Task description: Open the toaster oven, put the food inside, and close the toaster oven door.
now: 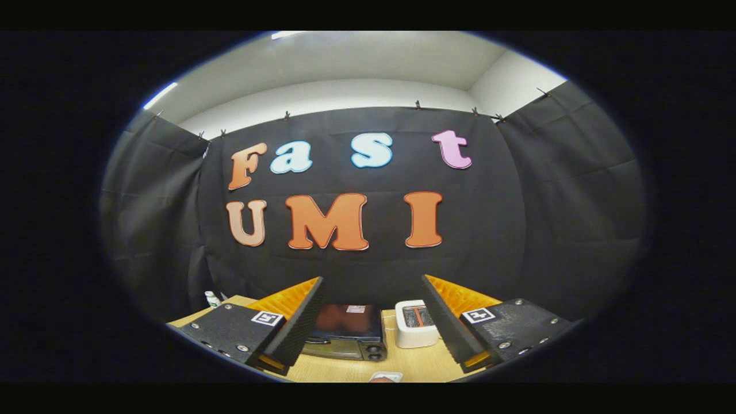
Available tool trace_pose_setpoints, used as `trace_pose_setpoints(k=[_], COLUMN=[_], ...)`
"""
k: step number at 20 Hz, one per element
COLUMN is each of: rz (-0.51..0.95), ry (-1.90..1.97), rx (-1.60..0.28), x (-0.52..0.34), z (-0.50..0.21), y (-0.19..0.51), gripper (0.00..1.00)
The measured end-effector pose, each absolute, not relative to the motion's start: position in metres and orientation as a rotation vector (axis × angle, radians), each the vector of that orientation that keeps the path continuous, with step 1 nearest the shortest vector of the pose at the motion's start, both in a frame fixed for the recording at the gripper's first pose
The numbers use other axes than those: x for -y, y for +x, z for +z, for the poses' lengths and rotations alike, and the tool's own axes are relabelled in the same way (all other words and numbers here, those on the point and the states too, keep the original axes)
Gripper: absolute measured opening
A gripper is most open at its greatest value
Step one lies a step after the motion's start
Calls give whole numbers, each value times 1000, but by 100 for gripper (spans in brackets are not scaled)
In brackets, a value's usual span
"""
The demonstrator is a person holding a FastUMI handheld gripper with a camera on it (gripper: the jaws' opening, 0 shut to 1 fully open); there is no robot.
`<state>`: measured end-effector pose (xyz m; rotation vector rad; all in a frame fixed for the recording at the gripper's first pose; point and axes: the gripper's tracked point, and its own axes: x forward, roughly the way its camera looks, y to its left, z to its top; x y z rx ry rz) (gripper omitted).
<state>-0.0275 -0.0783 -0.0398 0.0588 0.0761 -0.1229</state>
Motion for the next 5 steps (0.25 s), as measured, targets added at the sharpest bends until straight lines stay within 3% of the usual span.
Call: trace_pose_setpoints(k=[5], rz=[-106], ry=[59], rx=[-80], x=[75], z=[-38], y=[-26], gripper=[97])
